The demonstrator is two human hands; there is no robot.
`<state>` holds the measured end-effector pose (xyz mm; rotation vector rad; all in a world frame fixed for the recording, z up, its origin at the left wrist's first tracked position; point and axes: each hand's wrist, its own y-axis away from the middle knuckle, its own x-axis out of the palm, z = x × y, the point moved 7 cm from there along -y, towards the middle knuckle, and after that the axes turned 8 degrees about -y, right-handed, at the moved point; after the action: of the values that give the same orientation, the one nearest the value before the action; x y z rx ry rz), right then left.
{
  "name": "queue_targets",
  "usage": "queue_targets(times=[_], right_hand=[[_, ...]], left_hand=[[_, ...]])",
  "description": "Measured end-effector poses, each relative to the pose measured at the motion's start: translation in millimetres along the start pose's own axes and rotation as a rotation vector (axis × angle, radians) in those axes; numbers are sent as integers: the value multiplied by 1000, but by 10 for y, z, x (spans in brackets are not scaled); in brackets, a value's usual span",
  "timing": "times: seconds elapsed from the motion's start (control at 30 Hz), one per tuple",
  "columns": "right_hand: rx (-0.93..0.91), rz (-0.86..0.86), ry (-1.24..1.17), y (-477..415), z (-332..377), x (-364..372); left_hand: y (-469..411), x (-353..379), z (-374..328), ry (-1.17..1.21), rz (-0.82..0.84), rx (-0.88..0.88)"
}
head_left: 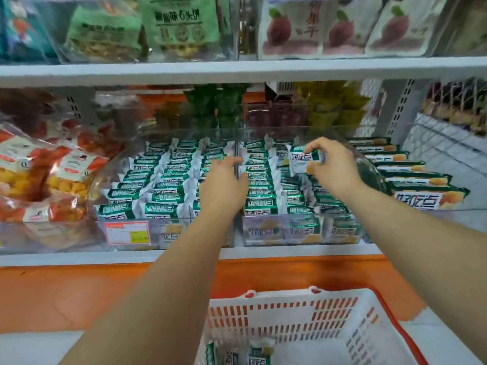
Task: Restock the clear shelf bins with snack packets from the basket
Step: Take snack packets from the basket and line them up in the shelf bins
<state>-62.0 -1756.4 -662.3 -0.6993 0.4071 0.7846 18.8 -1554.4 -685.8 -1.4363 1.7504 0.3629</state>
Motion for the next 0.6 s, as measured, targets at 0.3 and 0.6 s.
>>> queue_targets(times=[0.3,0.6], right_hand=[[121,171,-33,-641,-446,664],[120,239,133,-501,-405,623]], left_hand=[[-2,64,126,-81,-183,52],[14,51,88,-117,-200,75]])
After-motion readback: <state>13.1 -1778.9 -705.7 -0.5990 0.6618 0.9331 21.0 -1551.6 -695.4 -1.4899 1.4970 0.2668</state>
